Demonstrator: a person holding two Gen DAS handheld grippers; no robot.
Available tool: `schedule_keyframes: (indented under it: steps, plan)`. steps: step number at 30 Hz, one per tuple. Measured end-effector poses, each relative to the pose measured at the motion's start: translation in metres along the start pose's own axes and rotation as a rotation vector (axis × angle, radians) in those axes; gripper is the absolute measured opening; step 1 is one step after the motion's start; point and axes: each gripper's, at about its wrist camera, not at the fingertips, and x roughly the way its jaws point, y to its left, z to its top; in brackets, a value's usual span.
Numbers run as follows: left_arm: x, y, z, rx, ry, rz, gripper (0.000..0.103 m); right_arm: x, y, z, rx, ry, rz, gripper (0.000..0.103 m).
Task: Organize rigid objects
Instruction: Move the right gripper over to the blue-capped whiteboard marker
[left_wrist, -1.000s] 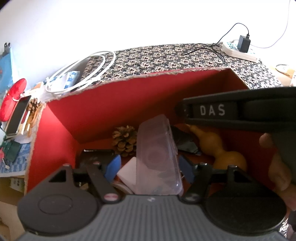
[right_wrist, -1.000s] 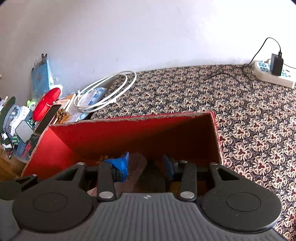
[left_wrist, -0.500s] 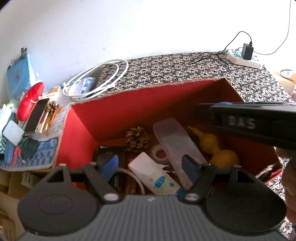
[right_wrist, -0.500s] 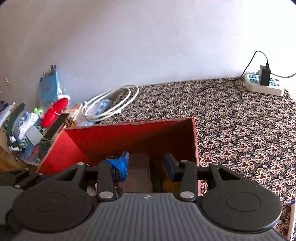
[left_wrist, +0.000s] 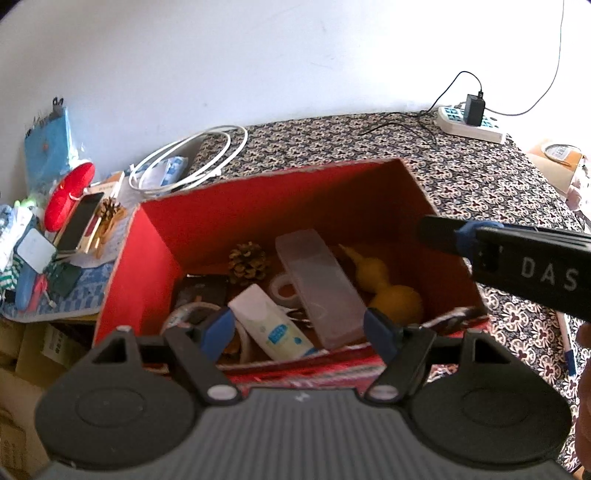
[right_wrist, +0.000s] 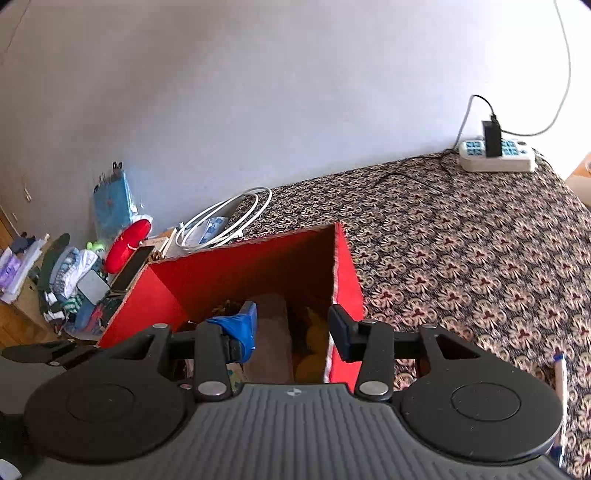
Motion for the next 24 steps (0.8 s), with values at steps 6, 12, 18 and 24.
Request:
schedule_keyframes:
  steps: [6,12,18,24]
  plan:
    - [-0.016,-0.024,-0.007,0.021,-0.028,0.02,0.078,-0.021,-0.019,-0.01,0.033,-0.013,0.008,0.028]
    - [-0.025,-0.049,-0.015,0.041,-0.036,0.016,0.078,-0.038,-0.04,-0.019,0.062,-0.004,0.02,0.028]
    - [-0.033,-0.078,-0.022,0.066,-0.037,-0.003,0.078,-0.055,-0.06,-0.026,0.08,-0.017,-0.015,0.028]
    - [-0.033,-0.106,-0.029,0.094,-0.026,-0.022,0.078,-0.063,-0.082,-0.035,0.108,0.011,-0.041,0.027]
